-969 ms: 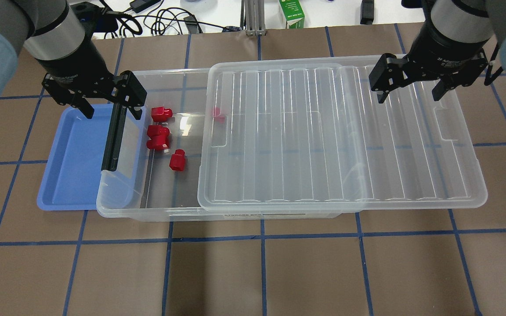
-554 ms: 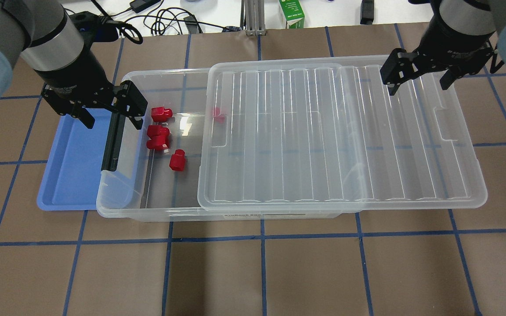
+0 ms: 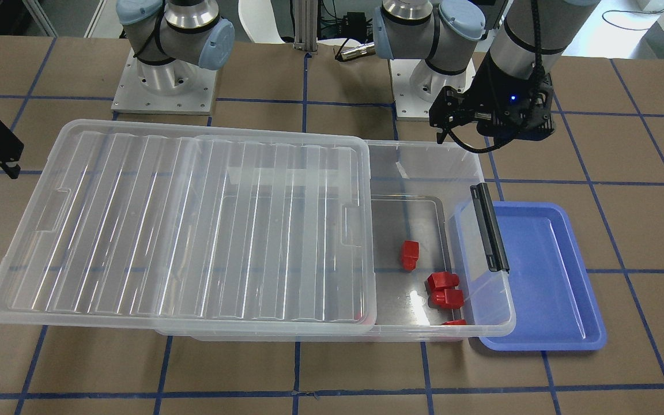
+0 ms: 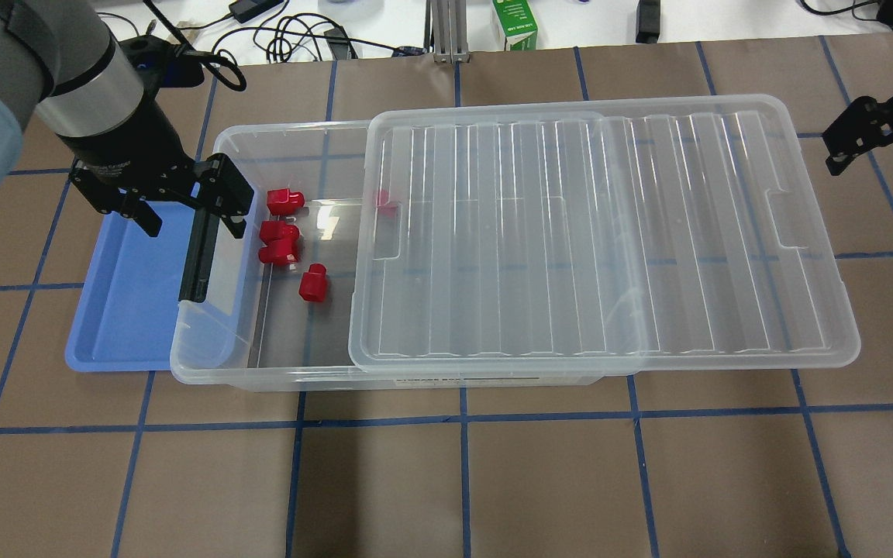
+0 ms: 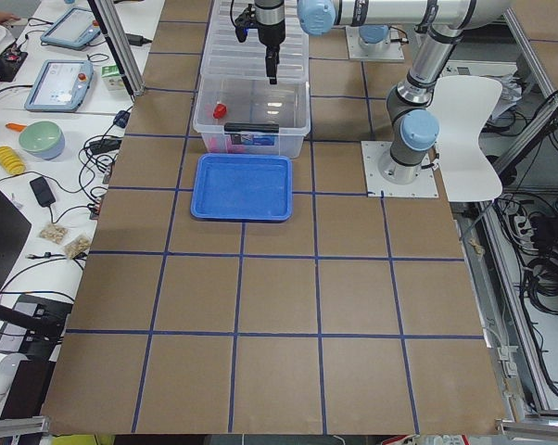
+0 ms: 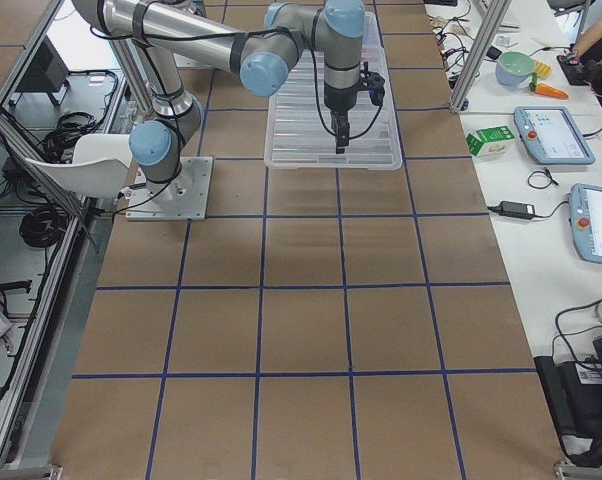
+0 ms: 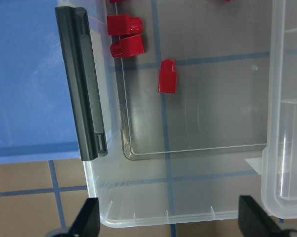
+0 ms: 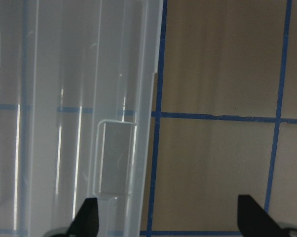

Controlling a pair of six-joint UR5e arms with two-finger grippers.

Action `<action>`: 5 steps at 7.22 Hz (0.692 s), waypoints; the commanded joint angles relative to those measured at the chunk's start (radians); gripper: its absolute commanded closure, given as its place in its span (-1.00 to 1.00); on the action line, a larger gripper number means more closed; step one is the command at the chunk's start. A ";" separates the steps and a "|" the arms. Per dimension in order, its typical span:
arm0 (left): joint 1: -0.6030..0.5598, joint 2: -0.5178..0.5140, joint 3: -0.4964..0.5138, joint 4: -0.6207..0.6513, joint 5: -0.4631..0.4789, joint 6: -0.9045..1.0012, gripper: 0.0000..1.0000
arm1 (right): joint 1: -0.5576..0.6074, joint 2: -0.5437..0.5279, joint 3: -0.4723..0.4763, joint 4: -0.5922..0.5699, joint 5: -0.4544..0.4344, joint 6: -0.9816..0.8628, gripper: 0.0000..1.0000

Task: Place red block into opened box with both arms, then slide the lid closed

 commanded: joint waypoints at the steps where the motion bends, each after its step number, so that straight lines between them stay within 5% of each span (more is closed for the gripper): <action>1: 0.005 0.007 -0.001 -0.013 0.003 0.000 -1.00 | -0.074 0.042 0.092 -0.125 0.008 -0.119 -1.00; 3: 0.005 0.012 -0.001 -0.013 0.001 -0.002 -1.00 | -0.075 0.077 0.162 -0.242 0.000 -0.163 -1.00; 5: 0.007 0.010 -0.004 -0.012 0.001 -0.002 -1.00 | -0.072 0.074 0.173 -0.240 0.009 -0.141 -1.00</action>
